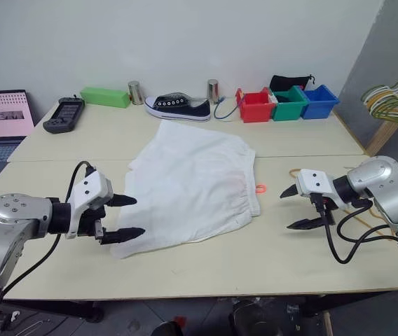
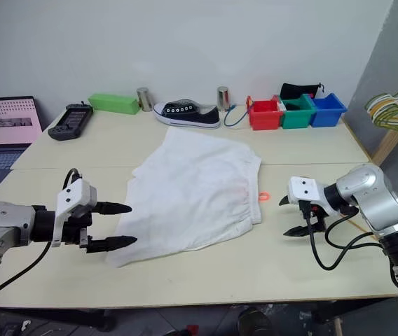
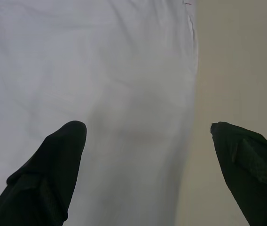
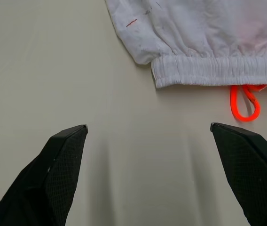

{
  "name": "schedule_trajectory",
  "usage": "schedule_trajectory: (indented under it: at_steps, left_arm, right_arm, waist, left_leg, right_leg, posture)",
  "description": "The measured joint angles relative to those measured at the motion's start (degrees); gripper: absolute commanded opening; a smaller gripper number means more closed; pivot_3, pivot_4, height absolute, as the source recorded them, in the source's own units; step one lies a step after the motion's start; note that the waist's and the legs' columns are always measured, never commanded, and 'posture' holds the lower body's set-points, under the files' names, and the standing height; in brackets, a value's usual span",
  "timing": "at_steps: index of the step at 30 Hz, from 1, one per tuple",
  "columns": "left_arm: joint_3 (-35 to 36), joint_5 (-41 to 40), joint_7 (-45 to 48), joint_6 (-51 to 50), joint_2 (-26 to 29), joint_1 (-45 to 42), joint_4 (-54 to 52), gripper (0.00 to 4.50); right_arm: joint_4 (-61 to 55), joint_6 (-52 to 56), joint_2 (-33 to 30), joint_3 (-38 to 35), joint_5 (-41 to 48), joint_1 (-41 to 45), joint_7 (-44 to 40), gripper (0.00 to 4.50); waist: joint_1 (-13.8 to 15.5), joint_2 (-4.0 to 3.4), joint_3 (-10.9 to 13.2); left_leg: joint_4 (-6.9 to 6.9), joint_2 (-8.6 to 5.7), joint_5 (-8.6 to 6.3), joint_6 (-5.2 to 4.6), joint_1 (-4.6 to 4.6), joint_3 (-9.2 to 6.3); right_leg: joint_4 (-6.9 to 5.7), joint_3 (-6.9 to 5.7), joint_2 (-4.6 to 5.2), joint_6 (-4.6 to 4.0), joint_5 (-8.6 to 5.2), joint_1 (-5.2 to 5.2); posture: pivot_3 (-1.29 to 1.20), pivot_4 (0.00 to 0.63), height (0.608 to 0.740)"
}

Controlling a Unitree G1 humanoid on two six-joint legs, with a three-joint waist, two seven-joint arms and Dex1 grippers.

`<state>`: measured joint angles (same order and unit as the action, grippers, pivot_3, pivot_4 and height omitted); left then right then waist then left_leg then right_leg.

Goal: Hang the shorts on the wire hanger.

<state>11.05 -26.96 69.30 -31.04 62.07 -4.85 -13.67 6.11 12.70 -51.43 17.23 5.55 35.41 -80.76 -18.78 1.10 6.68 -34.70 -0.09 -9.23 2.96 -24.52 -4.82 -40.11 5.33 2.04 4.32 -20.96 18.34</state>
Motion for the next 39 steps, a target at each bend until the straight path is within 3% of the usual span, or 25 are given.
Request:
schedule_trajectory:
  at_steps: [14,25,32,33,39]
  left_arm:
    - [2.8,0.7,-0.2,-1.2,0.5,8.0,-4.3,4.50]
    - [-5.1,10.7,-9.1,9.1,-8.8,13.3,-2.9,4.50]
    - [-8.2,14.6,-12.4,13.0,-12.1,11.5,2.8,4.50]
    - [-8.5,15.1,-12.6,13.4,-12.4,11.2,3.8,4.32]
    - [-9.2,16.1,-12.4,17.0,-12.7,10.4,7.8,3.11]
  right_arm:
    - [2.3,-3.9,5.1,1.0,-1.9,1.8,1.0,4.44]
    - [27.1,-23.2,16.5,8.8,-14.3,9.8,7.5,4.44]
    - [38.2,-27.6,22.4,9.0,-17.5,15.1,8.9,4.44]
    - [39.6,-27.8,23.2,9.0,-17.9,15.8,9.3,4.49]
    - [47.1,-29.3,26.2,8.9,-18.9,18.4,9.7,3.30]
  waist:
    - [0.2,0.02,0.0]
    - [0.1,0.03,-0.1]
    - [-0.2,0.16,-0.4]
    - [-0.3,0.18,-0.5]
    - [-0.2,0.23,-0.6]
  left_leg:
    - [0.00,0.07,-0.01,0.00,0.27,0.02]
    - [-0.02,0.00,-0.01,-0.01,0.71,0.03]
    - [-0.02,-0.12,0.00,-0.02,0.87,-0.11]
    - [-0.02,-0.16,0.00,-0.01,0.99,-0.12]
    - [0.10,-0.10,-0.02,0.00,1.65,-0.16]
  right_leg:
    - [0.01,0.09,0.01,-0.01,0.01,-0.15]
    - [0.06,0.16,0.02,0.10,0.09,-0.41]
    - [0.05,0.13,-0.10,0.13,0.12,-0.84]
    - [0.06,0.13,-0.12,0.13,0.12,-0.97]
    - [0.15,0.17,-0.10,0.15,0.08,-1.30]
  posture:
    - [-0.23,0.021,0.740]
    - [-0.21,0.025,0.740]
    - [-0.20,0.025,0.740]
    - [-0.20,0.025,0.740]
    - [-0.20,0.028,0.740]
